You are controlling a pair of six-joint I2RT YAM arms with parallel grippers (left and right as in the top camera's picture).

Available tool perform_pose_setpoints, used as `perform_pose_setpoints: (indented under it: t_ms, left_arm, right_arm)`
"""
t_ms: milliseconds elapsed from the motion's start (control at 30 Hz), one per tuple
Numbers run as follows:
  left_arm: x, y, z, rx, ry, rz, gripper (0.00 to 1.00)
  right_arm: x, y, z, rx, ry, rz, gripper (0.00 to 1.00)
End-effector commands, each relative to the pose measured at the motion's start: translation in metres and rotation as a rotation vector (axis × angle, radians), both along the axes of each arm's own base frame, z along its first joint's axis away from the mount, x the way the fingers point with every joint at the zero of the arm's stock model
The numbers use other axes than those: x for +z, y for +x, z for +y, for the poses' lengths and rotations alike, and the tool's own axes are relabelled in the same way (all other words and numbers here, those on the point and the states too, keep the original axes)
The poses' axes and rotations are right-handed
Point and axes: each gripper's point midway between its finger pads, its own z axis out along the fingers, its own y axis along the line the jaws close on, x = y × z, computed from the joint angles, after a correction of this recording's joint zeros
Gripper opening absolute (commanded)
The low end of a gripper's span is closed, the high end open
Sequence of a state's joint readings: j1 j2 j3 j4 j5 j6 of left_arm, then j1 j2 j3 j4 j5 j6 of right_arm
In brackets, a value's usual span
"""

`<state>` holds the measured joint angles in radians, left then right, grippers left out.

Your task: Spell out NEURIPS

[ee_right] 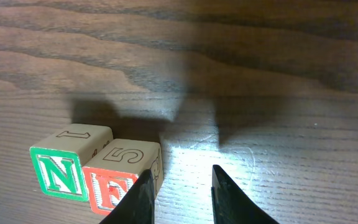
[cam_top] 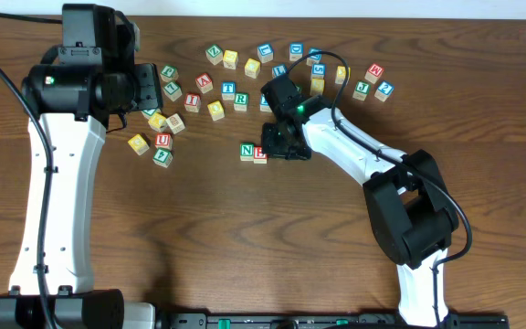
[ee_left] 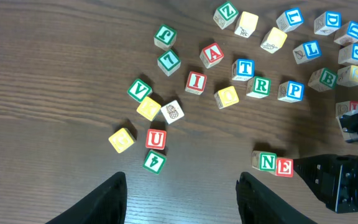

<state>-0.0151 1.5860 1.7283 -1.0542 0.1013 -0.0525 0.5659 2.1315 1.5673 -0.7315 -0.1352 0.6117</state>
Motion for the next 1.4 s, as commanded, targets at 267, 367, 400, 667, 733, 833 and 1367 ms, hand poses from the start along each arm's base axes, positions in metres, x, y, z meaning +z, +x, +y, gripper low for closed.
perform_pose_setpoints:
  t_ms: [267, 367, 400, 667, 733, 833, 1367]
  left_arm:
    - [0.003, -0.001, 0.001, 0.008, 0.004, -0.004, 0.56]
    - [0.003, -0.001, 0.001, 0.008, 0.004, -0.004, 0.56]
    - [0.002, -0.001, 0.001, 0.008, 0.004, -0.004, 0.56]
    - [0.003, -0.001, 0.001, 0.008, 0.004, -0.004, 0.56]
    - [0.003, -0.001, 0.001, 0.008, 0.004, -0.004, 0.56]
    - [0.003, -0.001, 0.001, 0.008, 0.004, -0.004, 0.56]
    - [0.002, -0.001, 0.001, 0.008, 0.004, -0.004, 0.56]
  right_arm:
    - [0.032, -0.008, 0.006, 0.124, 0.030, -0.025, 0.35]
    - [0.032, -0.019, 0.007, 0.137, 0.041, 0.020, 0.36]
    - [0.032, -0.022, 0.008, 0.144, 0.046, 0.031, 0.36]
    - [0.015, -0.046, 0.019, 0.192, 0.030, 0.072, 0.36]
    - [0.013, -0.050, 0.022, 0.203, 0.027, 0.076, 0.36]
    - [0.012, -0.053, 0.026, 0.210, 0.027, 0.076, 0.36]
    - [0.001, -0.056, 0.023, 0.193, -0.014, 0.088, 0.35]
